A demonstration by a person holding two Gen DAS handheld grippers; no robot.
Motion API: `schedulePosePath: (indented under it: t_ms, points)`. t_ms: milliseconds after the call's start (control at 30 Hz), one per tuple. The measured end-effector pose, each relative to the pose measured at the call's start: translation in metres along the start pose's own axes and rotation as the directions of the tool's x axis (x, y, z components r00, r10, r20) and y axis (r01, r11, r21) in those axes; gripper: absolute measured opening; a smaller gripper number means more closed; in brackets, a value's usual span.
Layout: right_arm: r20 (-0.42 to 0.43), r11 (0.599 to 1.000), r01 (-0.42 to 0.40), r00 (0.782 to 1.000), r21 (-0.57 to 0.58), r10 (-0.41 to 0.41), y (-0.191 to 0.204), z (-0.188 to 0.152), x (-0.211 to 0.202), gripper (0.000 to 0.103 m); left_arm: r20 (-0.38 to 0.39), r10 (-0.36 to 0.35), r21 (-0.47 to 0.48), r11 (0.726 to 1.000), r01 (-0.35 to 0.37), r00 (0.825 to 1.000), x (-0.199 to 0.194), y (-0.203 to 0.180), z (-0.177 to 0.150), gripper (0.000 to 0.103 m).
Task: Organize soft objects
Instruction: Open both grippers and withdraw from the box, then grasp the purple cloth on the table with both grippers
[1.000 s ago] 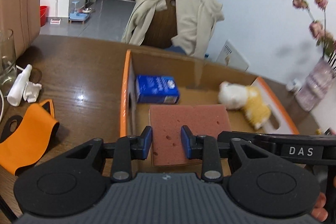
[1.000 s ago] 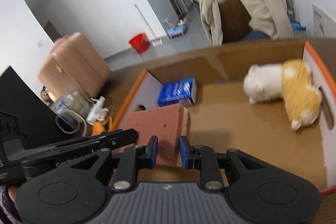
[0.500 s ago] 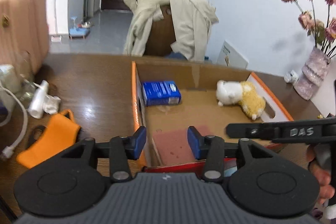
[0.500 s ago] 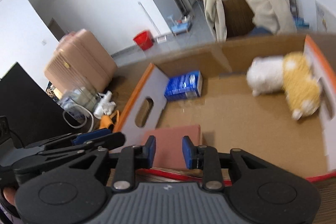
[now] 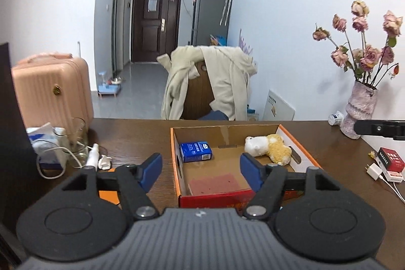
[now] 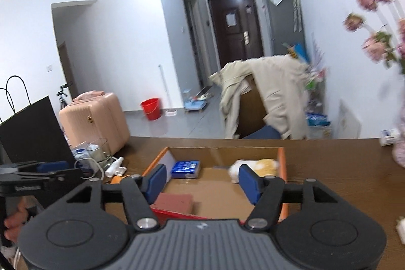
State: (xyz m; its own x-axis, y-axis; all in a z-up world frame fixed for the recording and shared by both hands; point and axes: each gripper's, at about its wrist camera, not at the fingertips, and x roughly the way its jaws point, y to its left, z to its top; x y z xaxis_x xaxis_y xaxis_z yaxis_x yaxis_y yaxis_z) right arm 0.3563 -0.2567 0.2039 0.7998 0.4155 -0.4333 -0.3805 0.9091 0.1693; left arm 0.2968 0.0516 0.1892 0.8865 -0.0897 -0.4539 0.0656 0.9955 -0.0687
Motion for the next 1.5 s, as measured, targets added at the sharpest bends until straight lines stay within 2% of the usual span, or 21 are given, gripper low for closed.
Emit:
schedulePosePath:
  t_ms: [167,233,333,433,533,700,867,933,1067,1200,1300,1400,1500]
  points:
    - [0.026,1.0,0.006,1.0,-0.012,-0.006,-0.003,-0.016,-0.034,0.068,0.029,0.009,0.006,1.0,-0.01,1.0,-0.028,-0.014,-0.013,0.082]
    - [0.044,1.0,0.005,0.999,-0.029,-0.004,0.0,-0.028,-0.046,0.069,0.049,0.021,0.015,1.0,-0.022,0.999,-0.041,-0.019,-0.028,0.082]
    - [0.078,0.998,-0.004,0.997,-0.062,0.008,0.007,-0.055,-0.063,0.075,0.08,0.021,0.009,1.0,-0.022,0.997,-0.061,-0.025,-0.057,0.087]
    - [0.086,0.995,0.007,0.996,-0.101,0.002,0.019,-0.089,-0.073,0.075,0.097,0.021,0.008,1.0,-0.022,0.995,-0.08,-0.03,-0.092,0.088]
    - [0.086,0.992,-0.005,0.996,-0.123,0.016,0.03,-0.127,-0.084,0.075,0.106,0.024,0.029,0.999,-0.027,0.994,-0.095,-0.035,-0.131,0.095]
    - [0.061,0.997,-0.031,0.998,-0.065,0.035,0.04,-0.184,-0.096,0.076,0.038,0.047,-0.016,0.999,-0.047,0.998,-0.102,-0.031,-0.18,0.095]
    - [0.002,0.999,-0.045,0.999,-0.008,0.045,0.04,-0.214,-0.095,0.076,0.018,0.017,-0.006,1.0,-0.017,1.0,-0.098,-0.037,-0.186,0.094]
    - [0.002,0.999,-0.036,0.999,-0.01,0.036,0.037,-0.214,-0.094,0.076,0.024,-0.011,0.0,1.0,0.011,1.0,-0.093,-0.044,-0.181,0.094]
    - [0.038,1.0,-0.013,0.999,0.011,0.013,0.019,-0.199,-0.086,0.075,0.07,-0.02,-0.009,1.0,0.02,0.997,-0.067,-0.063,-0.167,0.074]
    - [0.029,0.999,0.036,0.999,0.021,-0.037,-0.014,-0.173,-0.055,0.072,-0.01,-0.066,-0.009,0.998,0.066,0.998,-0.012,-0.087,-0.146,0.067]
    - [-0.035,0.999,0.042,0.999,0.006,-0.042,-0.036,-0.159,-0.015,0.068,-0.074,-0.089,-0.036,0.996,0.087,0.993,0.029,-0.098,-0.138,0.068]
    - [-0.118,0.998,0.01,0.993,-0.055,-0.016,-0.046,-0.156,0.029,0.068,-0.16,-0.112,-0.099,0.99,0.097,0.981,0.067,-0.094,-0.14,0.068]
    - [-0.198,0.997,-0.04,0.98,-0.067,0.026,-0.049,-0.161,0.065,0.068,-0.234,-0.163,-0.185,0.975,0.12,0.959,0.094,-0.084,-0.144,0.068]
